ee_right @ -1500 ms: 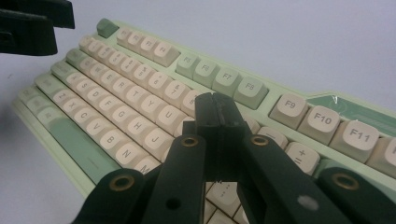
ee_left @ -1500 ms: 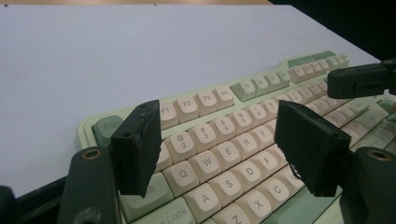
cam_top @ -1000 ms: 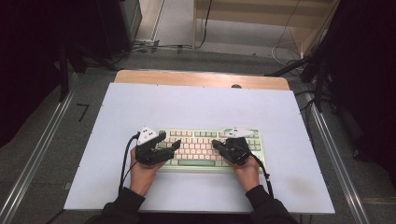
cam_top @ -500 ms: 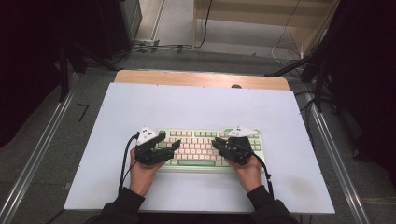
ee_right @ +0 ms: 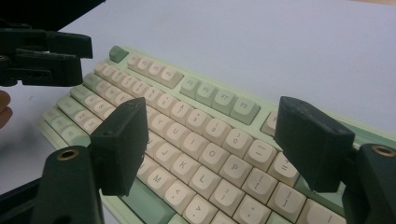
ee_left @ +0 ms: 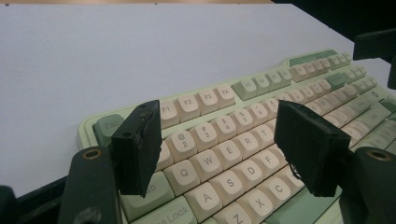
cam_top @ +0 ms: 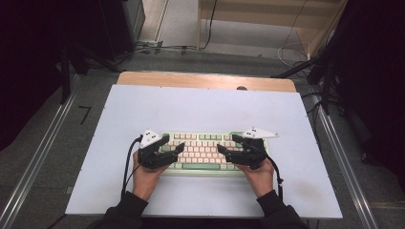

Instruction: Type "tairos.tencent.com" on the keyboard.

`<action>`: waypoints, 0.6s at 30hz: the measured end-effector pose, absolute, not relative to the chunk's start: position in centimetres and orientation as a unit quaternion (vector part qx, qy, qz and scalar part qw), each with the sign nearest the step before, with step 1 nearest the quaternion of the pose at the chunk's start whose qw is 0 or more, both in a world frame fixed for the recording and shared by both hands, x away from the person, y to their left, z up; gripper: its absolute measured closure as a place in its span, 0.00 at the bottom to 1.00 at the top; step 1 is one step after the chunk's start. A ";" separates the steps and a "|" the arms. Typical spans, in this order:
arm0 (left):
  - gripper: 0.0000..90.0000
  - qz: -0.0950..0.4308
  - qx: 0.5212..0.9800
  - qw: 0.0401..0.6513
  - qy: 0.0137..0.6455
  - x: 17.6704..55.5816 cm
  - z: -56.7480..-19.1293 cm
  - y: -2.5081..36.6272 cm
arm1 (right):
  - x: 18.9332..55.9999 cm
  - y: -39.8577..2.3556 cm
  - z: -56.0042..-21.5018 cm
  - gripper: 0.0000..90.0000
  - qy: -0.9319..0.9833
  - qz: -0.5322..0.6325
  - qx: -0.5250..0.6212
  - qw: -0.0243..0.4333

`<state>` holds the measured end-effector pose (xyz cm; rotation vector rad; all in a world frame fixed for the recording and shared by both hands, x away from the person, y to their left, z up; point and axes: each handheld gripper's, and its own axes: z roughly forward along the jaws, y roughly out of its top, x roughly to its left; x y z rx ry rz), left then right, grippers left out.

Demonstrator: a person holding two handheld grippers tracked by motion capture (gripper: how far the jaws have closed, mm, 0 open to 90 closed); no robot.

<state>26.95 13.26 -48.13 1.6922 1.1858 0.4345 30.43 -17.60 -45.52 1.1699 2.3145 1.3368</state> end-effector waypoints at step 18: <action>0.36 0.180 0.697 0.491 0.491 27.0 -48.2 13.3 | 29.2 -15.6 -46.9 0.97 0.823 0.437 0.355 0.073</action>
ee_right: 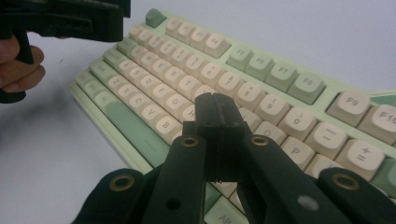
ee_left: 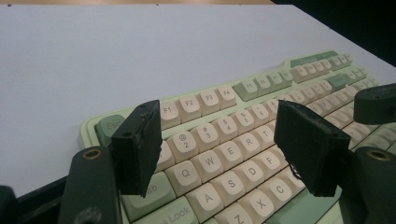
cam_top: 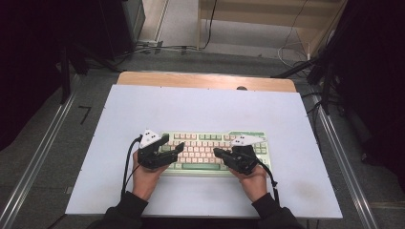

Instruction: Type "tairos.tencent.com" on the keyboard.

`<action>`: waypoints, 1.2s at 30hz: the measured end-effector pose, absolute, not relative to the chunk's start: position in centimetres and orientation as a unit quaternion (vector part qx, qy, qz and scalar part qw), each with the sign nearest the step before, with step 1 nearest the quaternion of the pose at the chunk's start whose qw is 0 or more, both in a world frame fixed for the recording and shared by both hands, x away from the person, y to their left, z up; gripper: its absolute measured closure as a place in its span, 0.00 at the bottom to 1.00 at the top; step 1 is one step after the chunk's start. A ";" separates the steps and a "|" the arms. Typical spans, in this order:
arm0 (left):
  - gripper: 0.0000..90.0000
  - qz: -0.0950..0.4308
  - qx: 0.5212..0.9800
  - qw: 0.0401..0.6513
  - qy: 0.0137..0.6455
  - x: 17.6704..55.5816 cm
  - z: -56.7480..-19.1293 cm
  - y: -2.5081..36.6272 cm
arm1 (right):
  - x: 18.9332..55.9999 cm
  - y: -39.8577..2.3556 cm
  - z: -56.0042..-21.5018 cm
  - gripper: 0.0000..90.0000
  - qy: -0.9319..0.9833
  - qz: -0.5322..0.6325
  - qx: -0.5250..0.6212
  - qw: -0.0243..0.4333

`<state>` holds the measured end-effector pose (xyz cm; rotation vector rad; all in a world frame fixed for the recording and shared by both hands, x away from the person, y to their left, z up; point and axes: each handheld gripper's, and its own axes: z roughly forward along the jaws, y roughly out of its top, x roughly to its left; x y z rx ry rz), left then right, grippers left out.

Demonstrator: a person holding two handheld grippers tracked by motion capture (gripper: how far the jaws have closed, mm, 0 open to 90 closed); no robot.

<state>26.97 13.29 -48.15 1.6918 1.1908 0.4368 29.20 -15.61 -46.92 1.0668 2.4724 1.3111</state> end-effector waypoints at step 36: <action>0.36 0.188 0.689 0.495 0.495 26.9 -48.0 13.7 | 30.1 -18.8 -45.8 0.32 0.779 0.466 0.404 0.110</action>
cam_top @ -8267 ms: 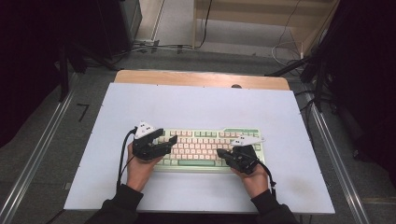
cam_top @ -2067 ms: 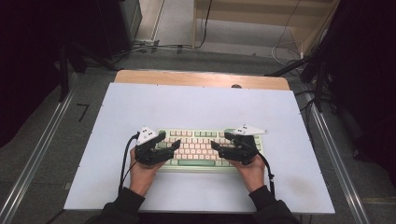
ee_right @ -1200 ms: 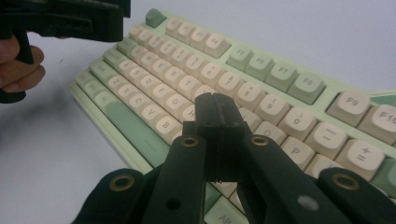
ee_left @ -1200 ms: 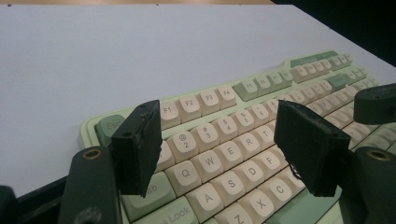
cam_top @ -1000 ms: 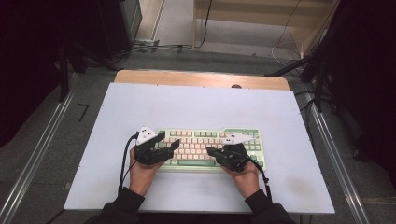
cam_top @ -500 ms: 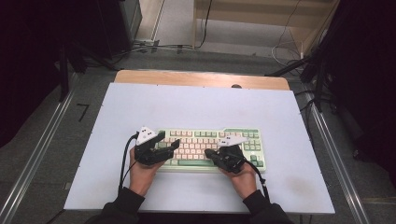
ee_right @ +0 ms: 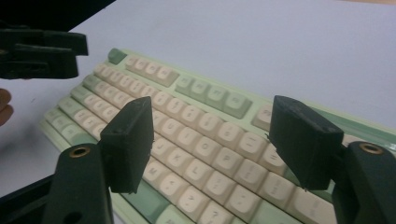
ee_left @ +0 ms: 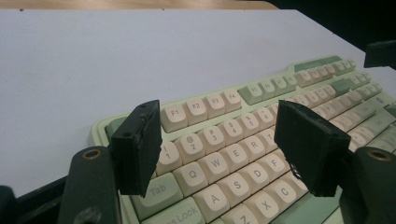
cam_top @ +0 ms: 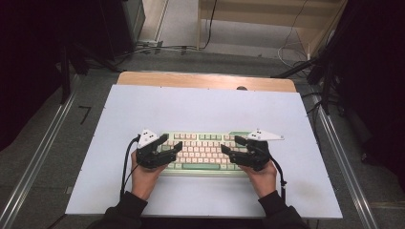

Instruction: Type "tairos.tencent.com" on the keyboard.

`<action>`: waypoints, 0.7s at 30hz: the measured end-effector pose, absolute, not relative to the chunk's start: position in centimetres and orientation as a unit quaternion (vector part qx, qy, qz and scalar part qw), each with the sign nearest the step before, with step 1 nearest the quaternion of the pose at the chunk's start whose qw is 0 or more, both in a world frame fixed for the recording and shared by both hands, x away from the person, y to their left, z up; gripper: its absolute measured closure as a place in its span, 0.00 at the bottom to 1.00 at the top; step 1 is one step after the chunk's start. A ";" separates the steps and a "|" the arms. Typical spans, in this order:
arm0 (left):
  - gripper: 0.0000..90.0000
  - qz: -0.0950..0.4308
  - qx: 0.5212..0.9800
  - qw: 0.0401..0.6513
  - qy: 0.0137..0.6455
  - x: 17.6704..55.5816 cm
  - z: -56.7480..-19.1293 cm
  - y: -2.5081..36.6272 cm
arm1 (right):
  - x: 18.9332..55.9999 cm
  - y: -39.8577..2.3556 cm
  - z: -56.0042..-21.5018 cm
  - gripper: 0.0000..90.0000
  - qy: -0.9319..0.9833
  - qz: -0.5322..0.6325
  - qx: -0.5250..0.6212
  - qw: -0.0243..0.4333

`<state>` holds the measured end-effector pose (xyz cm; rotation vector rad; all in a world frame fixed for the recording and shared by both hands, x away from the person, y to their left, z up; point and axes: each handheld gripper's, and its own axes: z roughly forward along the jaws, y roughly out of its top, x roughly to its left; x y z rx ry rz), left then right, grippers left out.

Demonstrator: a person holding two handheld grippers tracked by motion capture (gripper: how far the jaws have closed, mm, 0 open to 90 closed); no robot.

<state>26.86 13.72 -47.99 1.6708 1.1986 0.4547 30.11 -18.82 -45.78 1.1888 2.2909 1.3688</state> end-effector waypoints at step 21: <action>0.21 0.219 0.670 0.477 0.525 25.9 -47.6 16.8 | 30.6 -25.6 -45.2 0.20 0.743 0.444 0.472 0.166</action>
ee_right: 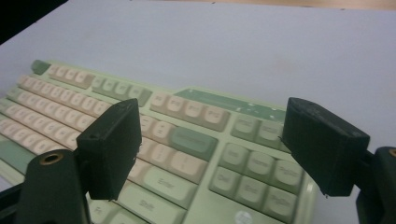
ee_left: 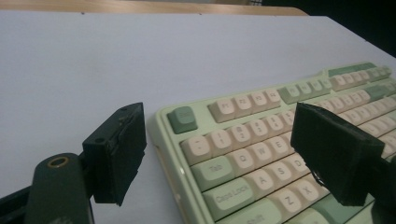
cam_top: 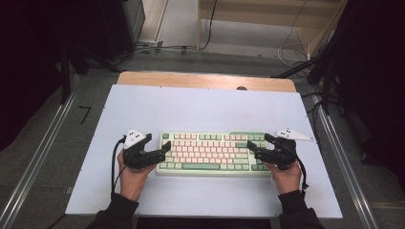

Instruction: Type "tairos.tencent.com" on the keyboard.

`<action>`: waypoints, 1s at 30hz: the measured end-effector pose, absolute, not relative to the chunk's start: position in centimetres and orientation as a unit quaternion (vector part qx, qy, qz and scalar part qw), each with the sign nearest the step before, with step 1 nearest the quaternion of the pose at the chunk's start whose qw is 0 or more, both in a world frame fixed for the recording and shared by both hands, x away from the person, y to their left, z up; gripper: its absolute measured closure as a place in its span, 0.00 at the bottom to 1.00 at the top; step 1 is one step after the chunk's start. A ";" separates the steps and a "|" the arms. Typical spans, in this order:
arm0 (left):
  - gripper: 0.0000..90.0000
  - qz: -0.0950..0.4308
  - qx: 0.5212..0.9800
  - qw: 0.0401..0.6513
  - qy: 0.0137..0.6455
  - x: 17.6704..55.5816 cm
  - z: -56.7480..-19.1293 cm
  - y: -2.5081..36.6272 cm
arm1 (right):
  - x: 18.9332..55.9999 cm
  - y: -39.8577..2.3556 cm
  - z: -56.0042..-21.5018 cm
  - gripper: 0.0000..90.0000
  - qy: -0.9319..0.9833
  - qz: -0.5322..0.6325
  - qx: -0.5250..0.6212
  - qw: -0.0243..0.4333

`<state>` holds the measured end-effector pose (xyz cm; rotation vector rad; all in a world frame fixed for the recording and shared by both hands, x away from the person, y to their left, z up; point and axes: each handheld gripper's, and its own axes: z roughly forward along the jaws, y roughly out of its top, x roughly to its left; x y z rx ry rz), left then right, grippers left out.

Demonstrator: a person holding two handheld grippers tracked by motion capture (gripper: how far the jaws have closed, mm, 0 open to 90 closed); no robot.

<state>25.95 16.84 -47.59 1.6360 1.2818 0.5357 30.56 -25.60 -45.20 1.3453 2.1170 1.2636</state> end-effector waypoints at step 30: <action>0.21 0.284 0.631 0.428 0.581 24.9 -48.2 23.2 | 29.4 -33.3 -46.2 0.21 0.703 0.409 0.535 0.229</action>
